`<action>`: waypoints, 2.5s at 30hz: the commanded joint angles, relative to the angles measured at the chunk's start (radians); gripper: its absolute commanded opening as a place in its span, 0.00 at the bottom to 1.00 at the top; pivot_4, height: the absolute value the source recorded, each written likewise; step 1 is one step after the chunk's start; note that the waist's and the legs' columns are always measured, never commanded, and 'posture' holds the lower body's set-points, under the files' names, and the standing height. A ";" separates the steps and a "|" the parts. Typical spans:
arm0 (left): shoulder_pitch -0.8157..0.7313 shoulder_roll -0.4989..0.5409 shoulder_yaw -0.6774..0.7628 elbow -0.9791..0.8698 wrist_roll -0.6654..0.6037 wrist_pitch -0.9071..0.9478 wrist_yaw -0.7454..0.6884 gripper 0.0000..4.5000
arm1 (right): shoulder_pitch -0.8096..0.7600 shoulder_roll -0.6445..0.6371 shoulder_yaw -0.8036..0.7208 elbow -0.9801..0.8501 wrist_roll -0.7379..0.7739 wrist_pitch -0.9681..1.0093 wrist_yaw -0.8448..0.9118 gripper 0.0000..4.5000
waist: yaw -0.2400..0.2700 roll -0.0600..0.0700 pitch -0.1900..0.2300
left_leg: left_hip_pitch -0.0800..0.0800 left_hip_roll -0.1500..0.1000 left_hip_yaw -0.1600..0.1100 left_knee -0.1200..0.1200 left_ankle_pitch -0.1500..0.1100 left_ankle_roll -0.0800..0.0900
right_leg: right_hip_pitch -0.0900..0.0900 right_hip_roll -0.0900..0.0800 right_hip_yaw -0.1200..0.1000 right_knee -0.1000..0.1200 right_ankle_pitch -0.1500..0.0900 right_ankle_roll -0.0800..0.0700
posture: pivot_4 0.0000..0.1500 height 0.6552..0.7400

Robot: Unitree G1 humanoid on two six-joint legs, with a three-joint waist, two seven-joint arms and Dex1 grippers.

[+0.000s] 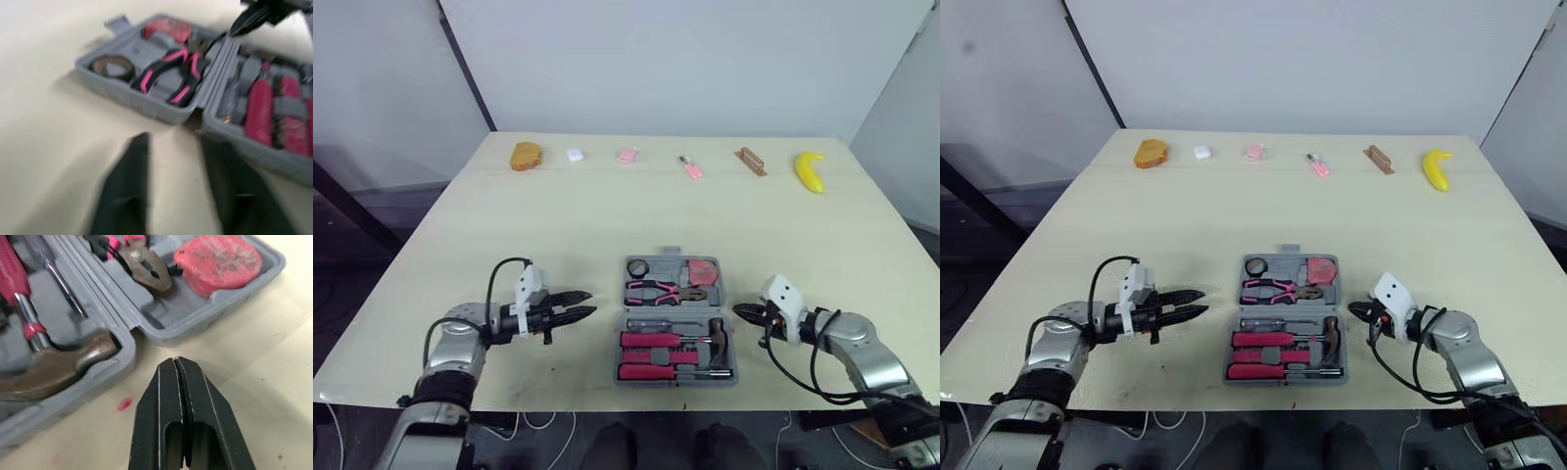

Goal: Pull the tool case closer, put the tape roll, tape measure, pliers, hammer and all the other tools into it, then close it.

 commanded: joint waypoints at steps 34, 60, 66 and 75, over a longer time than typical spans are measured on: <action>0.355 0.168 0.363 -0.138 -0.153 0.019 -0.030 0.38 | 0.652 0.007 -0.616 -0.232 0.316 -0.271 0.003 0.46 | 0.001 0.001 -0.001 | 0.002 0.002 -0.003 0.001 0.000 0.000 | 0.001 -0.002 0.001 0.002 0.000 0.000 | 1.00 1.00; 0.136 0.060 0.140 -0.149 -0.023 0.017 -0.015 0.88 | 0.405 -0.079 -0.366 -0.197 0.197 -0.096 0.012 1.00 | 0.002 0.000 -0.004 | 0.006 0.000 0.001 0.001 0.000 0.000 | 0.002 -0.002 0.005 0.003 0.000 0.000 | 1.00 1.00; 0.036 0.024 0.073 -0.058 0.019 -0.017 -0.059 0.29 | 0.220 -0.065 -0.212 -0.114 0.124 -0.064 0.031 0.62 | 0.001 0.000 -0.003 | 0.003 0.000 0.001 0.001 0.000 0.000 | 0.001 0.000 0.003 0.003 0.000 0.000 | 1.00 1.00; -0.099 -0.063 -0.033 0.080 0.107 -0.050 -0.075 0.00 | -0.039 0.006 0.011 0.061 -0.012 -0.065 0.070 0.03 | 0.003 0.000 -0.003 | 0.000 0.000 -0.001 0.005 0.000 0.000 | 0.000 0.000 0.000 0.003 0.000 0.000 | 1.00 1.00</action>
